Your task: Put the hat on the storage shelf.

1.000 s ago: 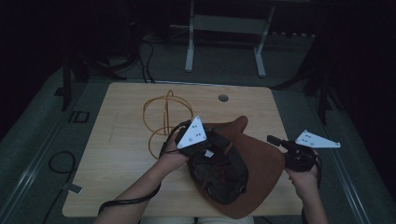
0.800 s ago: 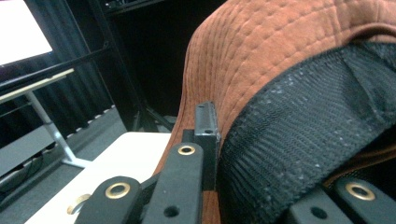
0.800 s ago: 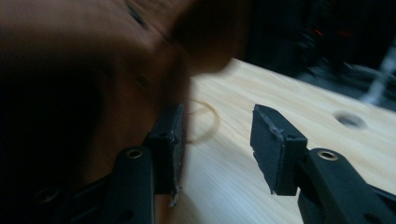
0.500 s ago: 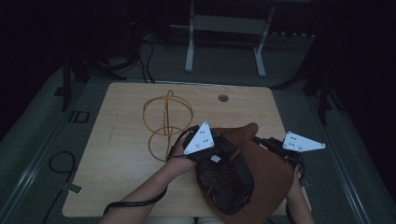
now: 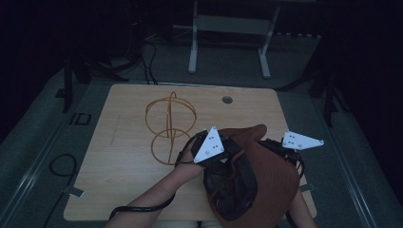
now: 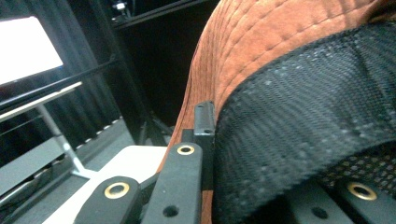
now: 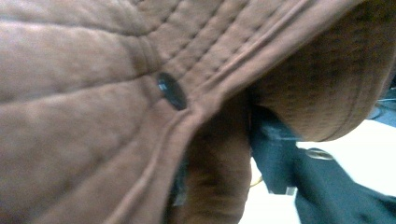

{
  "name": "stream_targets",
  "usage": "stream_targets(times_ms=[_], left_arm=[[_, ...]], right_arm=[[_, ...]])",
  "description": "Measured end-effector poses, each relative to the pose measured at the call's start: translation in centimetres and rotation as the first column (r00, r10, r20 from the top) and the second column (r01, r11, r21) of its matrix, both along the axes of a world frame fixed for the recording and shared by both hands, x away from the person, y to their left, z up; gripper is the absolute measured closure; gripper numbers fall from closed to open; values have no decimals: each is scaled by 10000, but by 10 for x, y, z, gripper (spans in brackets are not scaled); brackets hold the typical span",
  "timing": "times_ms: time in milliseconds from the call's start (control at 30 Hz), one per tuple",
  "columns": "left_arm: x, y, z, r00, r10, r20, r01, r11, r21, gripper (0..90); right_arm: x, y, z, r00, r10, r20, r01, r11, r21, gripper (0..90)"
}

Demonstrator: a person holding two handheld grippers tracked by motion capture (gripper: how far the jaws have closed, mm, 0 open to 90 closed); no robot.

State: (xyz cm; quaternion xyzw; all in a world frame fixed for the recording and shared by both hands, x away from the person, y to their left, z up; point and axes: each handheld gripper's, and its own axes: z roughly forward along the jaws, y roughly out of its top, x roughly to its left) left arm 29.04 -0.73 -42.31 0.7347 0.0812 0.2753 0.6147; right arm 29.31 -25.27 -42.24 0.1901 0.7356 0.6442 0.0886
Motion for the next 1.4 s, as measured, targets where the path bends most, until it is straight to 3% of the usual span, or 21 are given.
stream_targets(times_ms=[200, 267, 300, 433, 667, 733, 967, 1100, 1267, 1400], left_arm=[[3, 2, -2, 9997, 152, -205, -156, 9997, -179, 859], [4, 3, -1, 9996, -38, -268, 33, 9998, -177, 855], [3, 2, 0, 9998, -50, -188, 48, 9999, -137, 855], [2, -1, 3, 9998, -62, -195, 60, 9999, -100, 838], [6, 5, 7, 9979, 58, -649, -66, 9999, -110, 607], [6, 7, 8, 9973, 57, -736, -77, 9996, -257, 587], [4, 16, 9, 9951, 437, -886, -455, 9988, -180, 449], [2, 26, 5, 9898, 724, -1231, -754, 9969, -205, 399], [-5, 38, -6, 9859, 921, -1400, -899, 9957, 220, 383], [-8, 48, -18, 9800, 1037, -1697, -959, 9939, 538, 312]], right_arm=[[4, 1, 3, 9995, -150, -273, 145, 9997, -193, 647], [2, -1, 3, 9984, -571, -52, 569, 9978, -332, 879], [2, -3, 2, 9990, -434, -103, 431, 9987, -281, 886], [-1, -6, 4, 9985, -539, 30, 540, 9984, -146, 898], [-4, -11, 8, 9965, -833, 60, 834, 9964, -153, 900], [-3, -12, 9, 9961, -885, 48, 885, 9960, -101, 900], [2, -24, 19, 9912, -1323, 5, 1322, 9905, 377, 900], [6, -31, 25, 9862, -1654, -117, 1658, 9845, 576, 900], [14, -37, 35, 9786, -2054, -116, 2056, 9754, 797, 900], [21, -37, 44, 9724, -2333, -99, 2334, 9696, 738, 900]])
